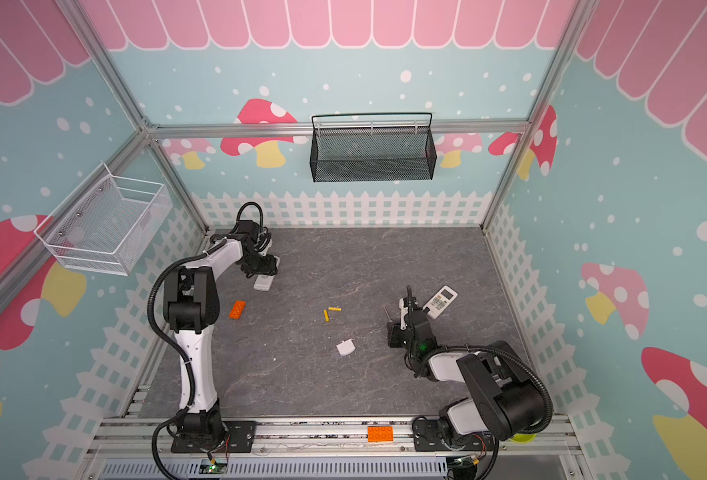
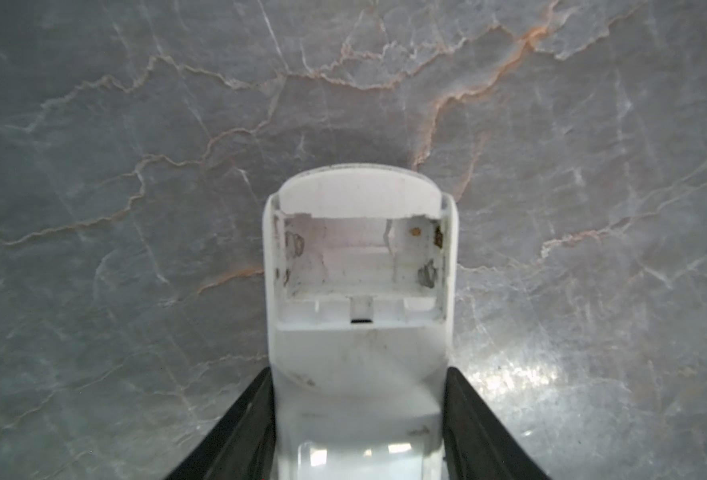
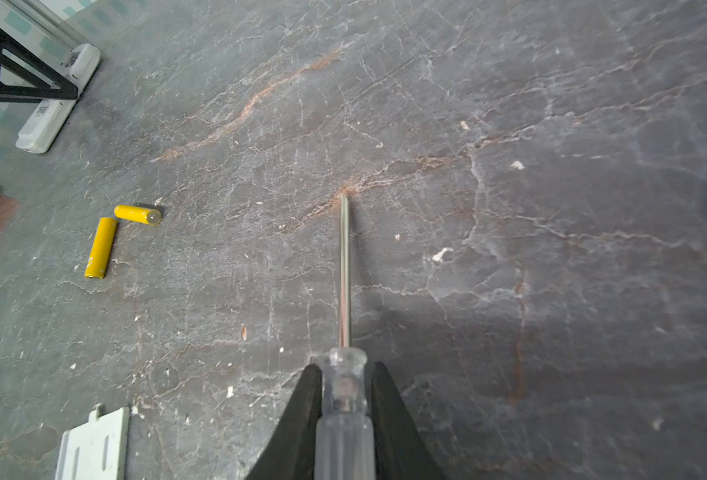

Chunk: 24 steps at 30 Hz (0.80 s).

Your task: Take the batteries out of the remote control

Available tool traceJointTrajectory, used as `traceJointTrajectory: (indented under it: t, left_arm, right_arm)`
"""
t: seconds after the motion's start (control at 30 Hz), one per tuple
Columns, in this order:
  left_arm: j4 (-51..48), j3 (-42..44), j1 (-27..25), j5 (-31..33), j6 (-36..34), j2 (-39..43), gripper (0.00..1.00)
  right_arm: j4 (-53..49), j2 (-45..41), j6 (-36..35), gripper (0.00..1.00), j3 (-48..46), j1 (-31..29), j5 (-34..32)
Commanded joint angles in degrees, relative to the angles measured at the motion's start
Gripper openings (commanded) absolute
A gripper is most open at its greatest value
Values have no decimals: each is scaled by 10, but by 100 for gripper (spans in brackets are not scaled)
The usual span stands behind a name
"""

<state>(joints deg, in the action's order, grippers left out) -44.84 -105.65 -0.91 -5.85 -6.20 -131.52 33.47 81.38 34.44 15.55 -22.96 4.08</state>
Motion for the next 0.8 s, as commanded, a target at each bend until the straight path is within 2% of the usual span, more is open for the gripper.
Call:
traceJointTrajectory:
  t: [0.0,0.1,0.23,0.43,0.5,0.57,0.67,0.73,0.77]
  left_arm:
    - [-17,-10,2,2,6,-8,68]
    - [-16,1,1,3,9,2,75]
    - [-14,16,1,1,23,31,80]
    - [2,64,-3,-7,42,126,95]
    - [13,92,-7,-10,45,168,99]
    - [27,126,-15,-16,36,212,99]
    - [63,193,-34,-20,33,280,99]
    - [91,238,-50,-21,31,323,99]
    - [107,262,-60,-27,30,346,99]
  right_arm:
    - [-5,1,13,24,5,-3,-10]
    - [-5,-4,15,24,-1,-3,-12]
    - [-5,-9,18,24,-4,-3,-15]
    - [-15,-31,6,24,-1,-3,-13]
    - [-53,-55,-2,24,20,-3,-6]
    - [-99,-83,-13,24,45,-3,-9]
    - [-177,-124,-27,26,80,-2,-57]
    - [-242,-142,-27,30,108,1,-100]
    - [-277,-149,-21,38,125,3,-124]
